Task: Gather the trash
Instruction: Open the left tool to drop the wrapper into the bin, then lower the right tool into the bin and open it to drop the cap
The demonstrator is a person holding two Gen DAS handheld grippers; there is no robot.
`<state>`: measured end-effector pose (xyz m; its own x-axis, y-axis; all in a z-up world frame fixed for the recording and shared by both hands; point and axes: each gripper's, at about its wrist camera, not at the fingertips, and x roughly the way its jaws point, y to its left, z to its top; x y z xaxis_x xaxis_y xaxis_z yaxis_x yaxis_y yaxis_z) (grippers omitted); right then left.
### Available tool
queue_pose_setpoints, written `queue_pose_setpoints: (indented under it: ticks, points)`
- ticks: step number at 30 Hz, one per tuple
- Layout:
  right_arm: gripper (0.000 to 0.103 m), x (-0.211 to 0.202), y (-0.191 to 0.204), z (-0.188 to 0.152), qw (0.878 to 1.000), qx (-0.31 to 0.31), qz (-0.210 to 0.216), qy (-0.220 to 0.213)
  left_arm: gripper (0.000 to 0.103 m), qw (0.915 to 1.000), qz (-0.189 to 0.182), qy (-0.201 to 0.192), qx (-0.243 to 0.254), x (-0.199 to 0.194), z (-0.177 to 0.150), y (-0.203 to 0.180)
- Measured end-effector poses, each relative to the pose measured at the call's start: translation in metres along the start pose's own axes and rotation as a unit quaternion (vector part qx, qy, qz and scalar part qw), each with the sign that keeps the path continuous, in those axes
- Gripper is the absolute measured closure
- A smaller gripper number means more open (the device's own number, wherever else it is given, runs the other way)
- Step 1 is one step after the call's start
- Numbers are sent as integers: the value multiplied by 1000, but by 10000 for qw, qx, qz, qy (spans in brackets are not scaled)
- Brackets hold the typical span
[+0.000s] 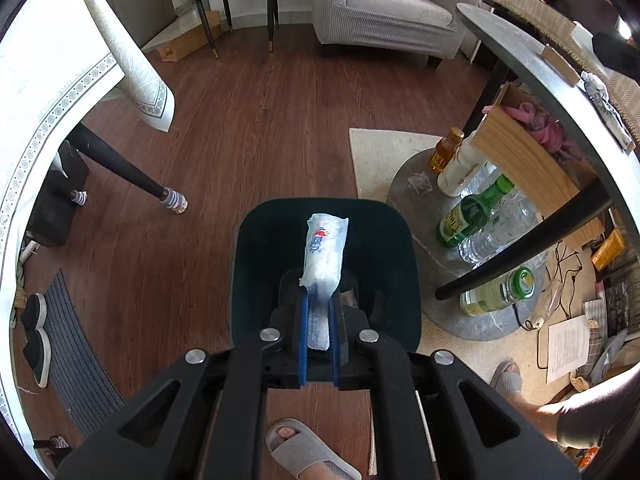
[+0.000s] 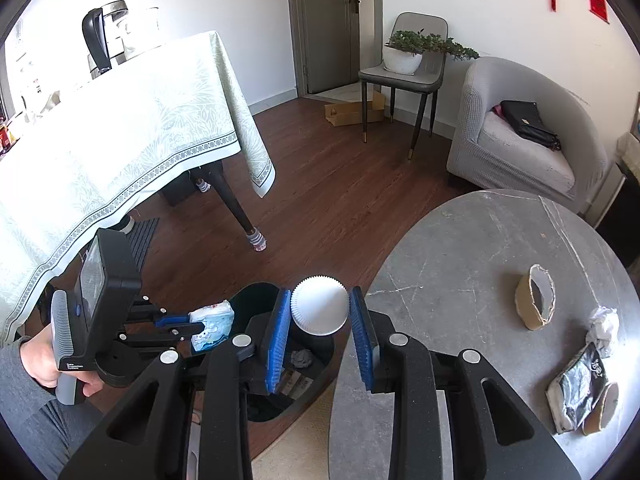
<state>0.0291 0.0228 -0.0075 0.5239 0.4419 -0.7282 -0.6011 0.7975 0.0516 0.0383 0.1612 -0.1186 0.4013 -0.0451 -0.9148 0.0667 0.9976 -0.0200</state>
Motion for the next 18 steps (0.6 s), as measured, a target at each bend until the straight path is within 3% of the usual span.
queue_pose_setpoints:
  ticks: [9, 18]
  points:
    - [73, 33, 29, 7, 9995, -149, 213, 202, 86, 9986, 101, 491, -170, 20, -19, 30]
    - [73, 64, 58, 9, 9978, -323, 409, 421, 84, 9990, 71, 345, -282, 12, -20, 46]
